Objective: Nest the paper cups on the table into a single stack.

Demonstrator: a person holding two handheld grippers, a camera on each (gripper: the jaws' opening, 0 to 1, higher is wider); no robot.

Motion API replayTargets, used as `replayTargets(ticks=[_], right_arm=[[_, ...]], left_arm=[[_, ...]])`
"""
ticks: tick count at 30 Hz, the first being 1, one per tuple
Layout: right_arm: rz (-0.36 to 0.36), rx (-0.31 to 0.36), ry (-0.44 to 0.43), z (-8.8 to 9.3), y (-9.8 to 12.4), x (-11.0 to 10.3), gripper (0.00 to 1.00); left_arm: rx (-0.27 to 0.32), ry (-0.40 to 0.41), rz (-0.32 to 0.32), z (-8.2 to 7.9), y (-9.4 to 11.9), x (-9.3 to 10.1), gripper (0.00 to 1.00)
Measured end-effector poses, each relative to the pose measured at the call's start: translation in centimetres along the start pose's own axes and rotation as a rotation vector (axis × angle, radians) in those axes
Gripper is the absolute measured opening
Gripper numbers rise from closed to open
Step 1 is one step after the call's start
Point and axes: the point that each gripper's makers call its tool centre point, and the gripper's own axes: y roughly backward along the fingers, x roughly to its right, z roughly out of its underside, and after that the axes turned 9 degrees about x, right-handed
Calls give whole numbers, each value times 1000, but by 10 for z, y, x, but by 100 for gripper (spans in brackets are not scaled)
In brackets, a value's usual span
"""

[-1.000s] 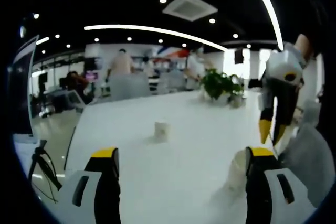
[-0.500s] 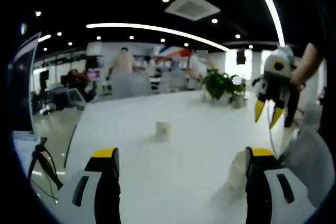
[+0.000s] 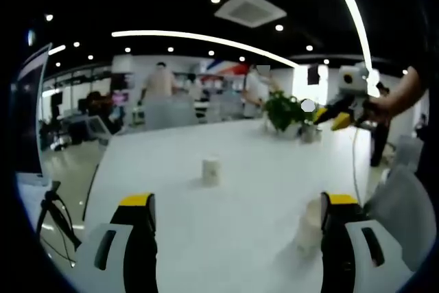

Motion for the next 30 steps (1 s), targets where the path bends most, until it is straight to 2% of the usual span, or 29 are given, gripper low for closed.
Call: replayTargets(ticks=[4,10,18,25,28,30], right_arm=[[21,-15,17,4,6,7,24],[73,-7,11,7,15,20,31],[170,-3,-30,19,19,42,49],[213,1,-51,25,20,51,64],[229,-1,-63,29,20,54,72],[248,0,-76,33,20,58,81]], left_arm=[[-8,6,0,2,1,0,98],[-16,2,6,2,3,1,98],[-21,6,7,6,3,0,98],[-28,11,11,10,3,-1,98],[-20,20,8,9,3,-1,98],[-22,22,7,11,3,-1,98]])
